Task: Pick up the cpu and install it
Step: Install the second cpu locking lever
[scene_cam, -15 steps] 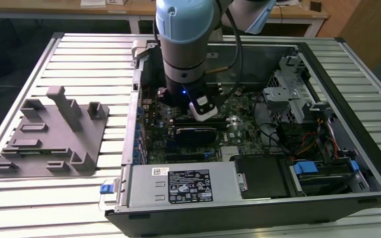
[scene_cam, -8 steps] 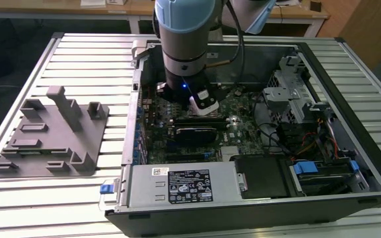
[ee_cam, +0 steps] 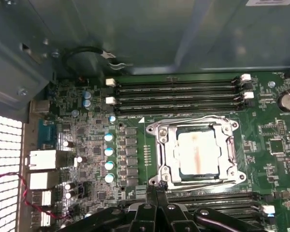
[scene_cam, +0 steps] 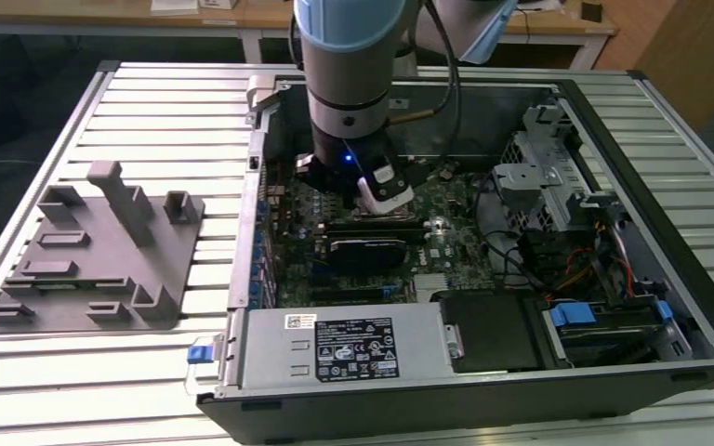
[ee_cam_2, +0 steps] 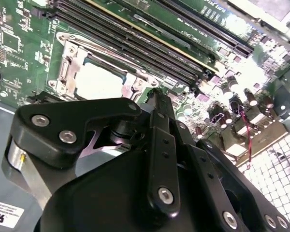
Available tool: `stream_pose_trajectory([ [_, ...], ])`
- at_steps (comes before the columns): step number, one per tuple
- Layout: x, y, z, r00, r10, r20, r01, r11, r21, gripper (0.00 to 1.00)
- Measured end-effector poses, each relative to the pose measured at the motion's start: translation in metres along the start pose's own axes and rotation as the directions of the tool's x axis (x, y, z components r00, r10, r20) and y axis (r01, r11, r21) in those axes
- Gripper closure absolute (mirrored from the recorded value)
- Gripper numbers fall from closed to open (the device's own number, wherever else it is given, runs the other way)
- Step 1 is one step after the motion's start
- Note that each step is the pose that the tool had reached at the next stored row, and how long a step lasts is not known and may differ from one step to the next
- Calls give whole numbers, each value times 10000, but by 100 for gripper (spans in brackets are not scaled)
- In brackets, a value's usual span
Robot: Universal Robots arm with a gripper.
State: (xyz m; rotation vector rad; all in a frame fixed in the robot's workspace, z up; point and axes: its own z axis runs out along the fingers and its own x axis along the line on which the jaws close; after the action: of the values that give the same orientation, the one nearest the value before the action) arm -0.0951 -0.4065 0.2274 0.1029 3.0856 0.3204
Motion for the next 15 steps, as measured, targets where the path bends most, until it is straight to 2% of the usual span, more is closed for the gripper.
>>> stream_pose_trajectory([
  [7, -145, 38, 13, 10000, 88, 24, -88, 9999, 71, 89],
  [15, -298, 103, 32, 9999, 155, 53, -156, 9996, 255, 89],
])
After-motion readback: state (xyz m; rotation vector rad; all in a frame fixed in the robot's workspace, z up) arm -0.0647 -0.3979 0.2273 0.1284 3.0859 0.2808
